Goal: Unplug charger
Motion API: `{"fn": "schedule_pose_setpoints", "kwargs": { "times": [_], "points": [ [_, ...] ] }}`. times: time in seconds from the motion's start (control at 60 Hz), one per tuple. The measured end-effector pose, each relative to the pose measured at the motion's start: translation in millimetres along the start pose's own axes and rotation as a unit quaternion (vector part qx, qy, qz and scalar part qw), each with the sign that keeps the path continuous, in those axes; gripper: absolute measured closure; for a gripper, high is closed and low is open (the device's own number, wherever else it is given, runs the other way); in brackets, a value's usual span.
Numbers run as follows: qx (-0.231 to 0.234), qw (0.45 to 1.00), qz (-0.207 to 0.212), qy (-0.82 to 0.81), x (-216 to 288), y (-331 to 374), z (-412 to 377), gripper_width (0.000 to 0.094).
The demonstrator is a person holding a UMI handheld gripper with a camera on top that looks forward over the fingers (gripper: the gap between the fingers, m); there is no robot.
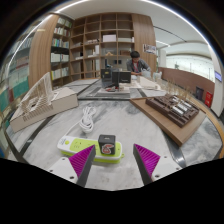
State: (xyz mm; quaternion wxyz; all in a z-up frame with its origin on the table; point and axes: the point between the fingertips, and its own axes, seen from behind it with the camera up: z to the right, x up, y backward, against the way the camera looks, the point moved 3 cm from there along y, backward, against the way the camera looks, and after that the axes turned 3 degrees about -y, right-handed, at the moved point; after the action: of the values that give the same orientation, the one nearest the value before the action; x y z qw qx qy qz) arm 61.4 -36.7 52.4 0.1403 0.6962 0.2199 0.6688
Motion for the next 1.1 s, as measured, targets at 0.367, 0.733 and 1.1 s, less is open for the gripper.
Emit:
{"fn": "schedule_pose_setpoints", "kwargs": {
  "times": [0.367, 0.733, 1.1],
  "points": [
    [-0.006, 0.999, 0.038, 0.018, 9, -45, -17, 0.0778],
    [-0.014, 0.974, 0.224, 0.005, 184, 76, 0, 0.0826],
    [-0.066, 0.997, -0.038, -0.001, -23, 12, 91, 0.0794]
  ]
}}
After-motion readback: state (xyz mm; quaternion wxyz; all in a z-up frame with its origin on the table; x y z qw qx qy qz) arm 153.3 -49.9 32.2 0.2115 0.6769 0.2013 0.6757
